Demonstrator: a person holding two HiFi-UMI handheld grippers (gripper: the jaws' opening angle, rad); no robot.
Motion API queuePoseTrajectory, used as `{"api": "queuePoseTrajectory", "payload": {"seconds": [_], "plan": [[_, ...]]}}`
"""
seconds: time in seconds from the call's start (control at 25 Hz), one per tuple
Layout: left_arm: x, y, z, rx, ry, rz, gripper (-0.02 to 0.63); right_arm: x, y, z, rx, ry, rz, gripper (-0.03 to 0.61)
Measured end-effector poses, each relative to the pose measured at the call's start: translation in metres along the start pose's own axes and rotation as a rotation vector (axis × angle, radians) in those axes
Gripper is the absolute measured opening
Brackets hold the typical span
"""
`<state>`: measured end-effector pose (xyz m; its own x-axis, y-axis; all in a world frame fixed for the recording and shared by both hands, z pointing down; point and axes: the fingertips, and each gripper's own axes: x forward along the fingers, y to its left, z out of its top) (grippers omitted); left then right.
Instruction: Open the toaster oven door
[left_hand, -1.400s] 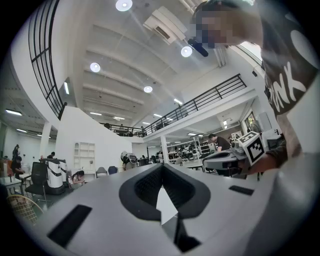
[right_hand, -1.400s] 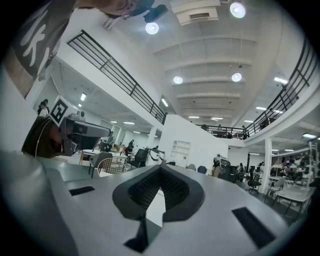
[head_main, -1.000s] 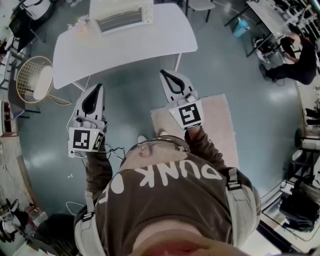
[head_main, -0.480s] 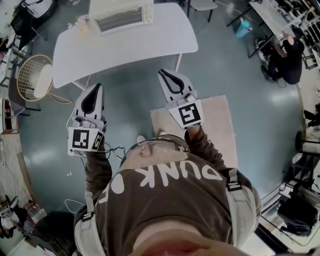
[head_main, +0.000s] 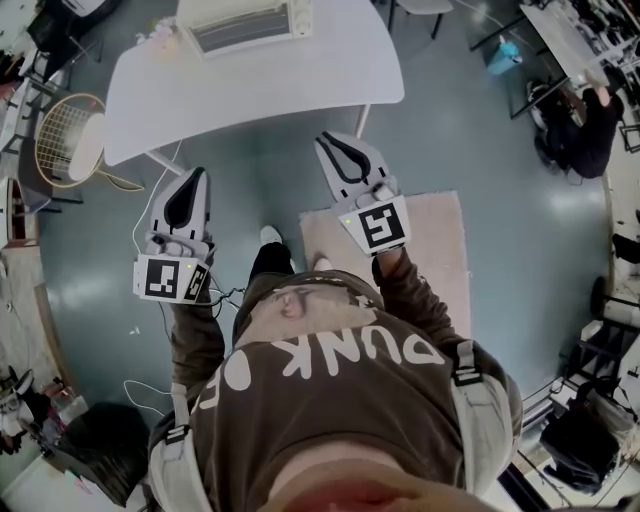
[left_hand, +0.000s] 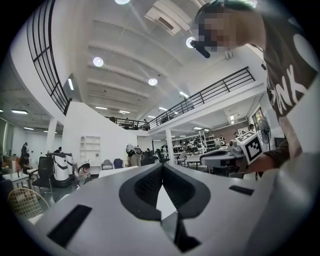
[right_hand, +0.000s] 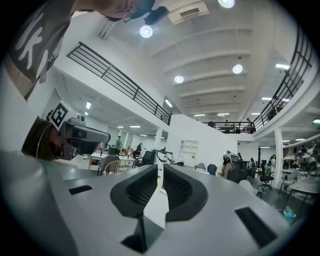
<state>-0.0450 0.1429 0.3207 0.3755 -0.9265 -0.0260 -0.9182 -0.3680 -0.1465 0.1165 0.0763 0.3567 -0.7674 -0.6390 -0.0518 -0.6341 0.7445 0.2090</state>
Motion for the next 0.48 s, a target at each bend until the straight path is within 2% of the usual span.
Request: {"api": "queuePoseTrajectory", "payload": {"seconds": [0.24, 0.48], "plan": [[0.042, 0.053, -0.024, -0.009, -0.005, -0.012, 0.003, 0.057, -0.025, -0.027, 0.013, 0.048, -0.038, 0.049], [0.107, 0.132, -0.038, 0.017, -0.047, -0.072, 0.003, 0.155, -0.069, -0.054, 0.018, 0.131, -0.121, 0.055]]}}
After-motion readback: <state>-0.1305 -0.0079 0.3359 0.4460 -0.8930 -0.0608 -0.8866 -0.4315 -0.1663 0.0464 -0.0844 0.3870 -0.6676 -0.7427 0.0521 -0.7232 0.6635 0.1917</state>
